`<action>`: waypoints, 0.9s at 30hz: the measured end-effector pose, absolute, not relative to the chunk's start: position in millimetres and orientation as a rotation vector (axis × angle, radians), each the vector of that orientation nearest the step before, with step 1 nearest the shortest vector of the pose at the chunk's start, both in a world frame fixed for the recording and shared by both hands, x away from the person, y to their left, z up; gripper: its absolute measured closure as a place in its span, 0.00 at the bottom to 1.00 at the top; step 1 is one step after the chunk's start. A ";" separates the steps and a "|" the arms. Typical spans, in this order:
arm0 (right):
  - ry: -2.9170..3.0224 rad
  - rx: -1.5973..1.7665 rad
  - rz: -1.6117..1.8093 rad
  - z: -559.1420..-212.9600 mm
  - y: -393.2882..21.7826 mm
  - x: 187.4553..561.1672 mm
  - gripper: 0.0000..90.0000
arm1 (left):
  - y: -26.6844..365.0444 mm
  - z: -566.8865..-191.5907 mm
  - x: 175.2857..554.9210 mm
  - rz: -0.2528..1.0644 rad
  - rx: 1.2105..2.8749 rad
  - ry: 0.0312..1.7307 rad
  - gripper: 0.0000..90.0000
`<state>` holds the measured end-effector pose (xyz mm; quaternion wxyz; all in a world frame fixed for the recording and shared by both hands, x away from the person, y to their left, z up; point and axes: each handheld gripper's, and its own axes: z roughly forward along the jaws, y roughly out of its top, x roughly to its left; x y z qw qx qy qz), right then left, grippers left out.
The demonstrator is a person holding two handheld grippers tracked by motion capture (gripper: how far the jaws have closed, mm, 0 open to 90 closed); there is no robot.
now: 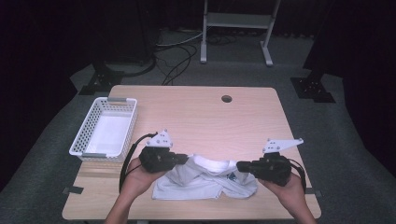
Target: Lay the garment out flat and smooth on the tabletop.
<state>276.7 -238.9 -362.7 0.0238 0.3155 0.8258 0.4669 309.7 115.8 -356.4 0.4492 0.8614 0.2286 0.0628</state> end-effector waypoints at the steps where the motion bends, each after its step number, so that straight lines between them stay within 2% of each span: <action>1: 2.553 0.976 1.446 -361.0 -238.6 281.6 0.96 | 115.8 -356.4 309.7 0.155 2.131 0.565 0.95; 4: 2.530 0.971 1.405 -353.4 -236.5 304.6 0.96 | 113.0 -347.9 348.1 0.259 2.133 0.596 0.95; 7: 2.476 1.006 1.356 -338.5 -236.6 354.1 0.96 | 111.5 -340.6 382.4 0.314 2.076 0.647 0.96; 8: 2.440 1.033 1.320 -330.3 -236.2 379.1 0.96 | 104.6 -324.4 430.1 0.419 2.017 0.725 0.96; 10: 2.344 1.128 1.263 -307.2 -235.7 437.6 0.96 | 93.8 -303.4 478.0 0.557 1.967 0.808 0.95; 11: 2.285 1.204 1.191 -294.8 -235.2 465.7 0.94 | 89.5 -294.6 496.2 0.620 1.962 0.862 0.87; 12: 2.234 1.286 1.170 -284.0 -237.5 488.0 0.83 | 89.5 -294.6 496.2 0.620 1.962 0.862 0.76; 13: 2.176 1.369 1.184 -274.9 -241.2 501.9 0.75 | 90.8 -282.8 516.6 0.538 1.918 0.937 0.71; 16: 2.129 1.378 1.240 -259.1 -243.9 505.6 0.73 | 92.9 -279.0 512.7 0.551 1.913 0.901 0.66; 18: 2.164 1.330 1.210 -263.9 -241.8 498.6 0.69 | 95.1 -288.5 507.9 0.538 1.939 0.883 0.62; 21: 2.220 1.345 1.215 -286.5 -245.2 489.1 0.67 | 98.9 -312.9 501.7 0.479 1.982 0.901 0.57; 27: 2.372 1.387 1.227 -352.8 -246.4 456.7 0.65 | 104.4 -361.5 477.6 0.373 2.044 0.930 0.52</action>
